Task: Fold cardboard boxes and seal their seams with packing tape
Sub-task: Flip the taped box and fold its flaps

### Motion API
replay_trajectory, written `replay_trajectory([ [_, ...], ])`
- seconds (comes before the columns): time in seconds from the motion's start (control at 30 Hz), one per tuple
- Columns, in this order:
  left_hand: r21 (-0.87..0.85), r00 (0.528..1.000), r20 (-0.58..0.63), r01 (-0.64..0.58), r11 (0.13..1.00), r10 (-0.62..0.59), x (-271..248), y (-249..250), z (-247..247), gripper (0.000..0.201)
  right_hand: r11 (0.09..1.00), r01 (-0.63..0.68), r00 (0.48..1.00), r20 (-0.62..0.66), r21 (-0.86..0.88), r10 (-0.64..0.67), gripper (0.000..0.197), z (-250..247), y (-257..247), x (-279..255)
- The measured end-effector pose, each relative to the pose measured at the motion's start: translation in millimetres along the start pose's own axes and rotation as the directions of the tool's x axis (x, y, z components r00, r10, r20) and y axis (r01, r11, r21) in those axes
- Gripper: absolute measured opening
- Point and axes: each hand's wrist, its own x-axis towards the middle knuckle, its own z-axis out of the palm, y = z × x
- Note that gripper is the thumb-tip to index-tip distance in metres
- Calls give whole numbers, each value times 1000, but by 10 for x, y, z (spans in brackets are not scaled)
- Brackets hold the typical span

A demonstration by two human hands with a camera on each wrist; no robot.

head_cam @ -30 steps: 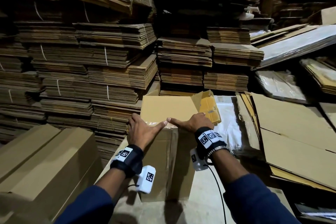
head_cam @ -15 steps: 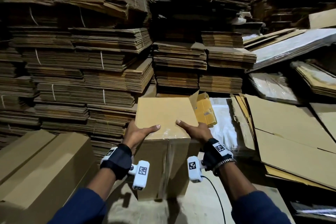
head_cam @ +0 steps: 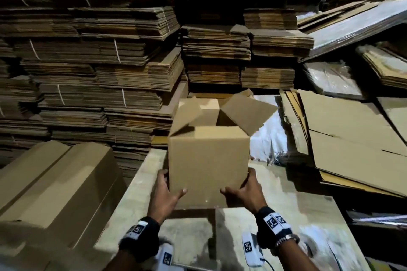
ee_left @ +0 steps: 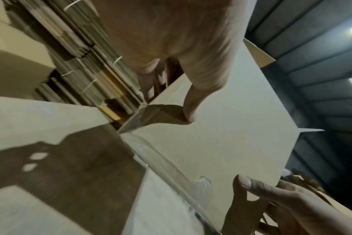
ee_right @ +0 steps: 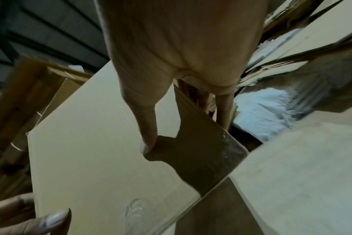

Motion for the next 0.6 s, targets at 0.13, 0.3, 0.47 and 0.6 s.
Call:
replay_trajectory([
  [0.13,108,991,116,55,993,-68,-129,-599,87,50,980,-122,991,37,-157,130,81,181,476,-175],
  [0.3,169,981,187,23,985,-55,-172,-730,-6,51,968,-163,980,82,-189,181,59,48,739,-293],
  [0.47,160,998,69,-12,987,1,-73,-335,44,32,933,-297,950,35,-202,310,63,-176,733,-305],
  [0.6,275,977,187,-148,950,98,-100,-5,269,58,913,-337,939,-11,-229,343,70,-271,698,-369],
])
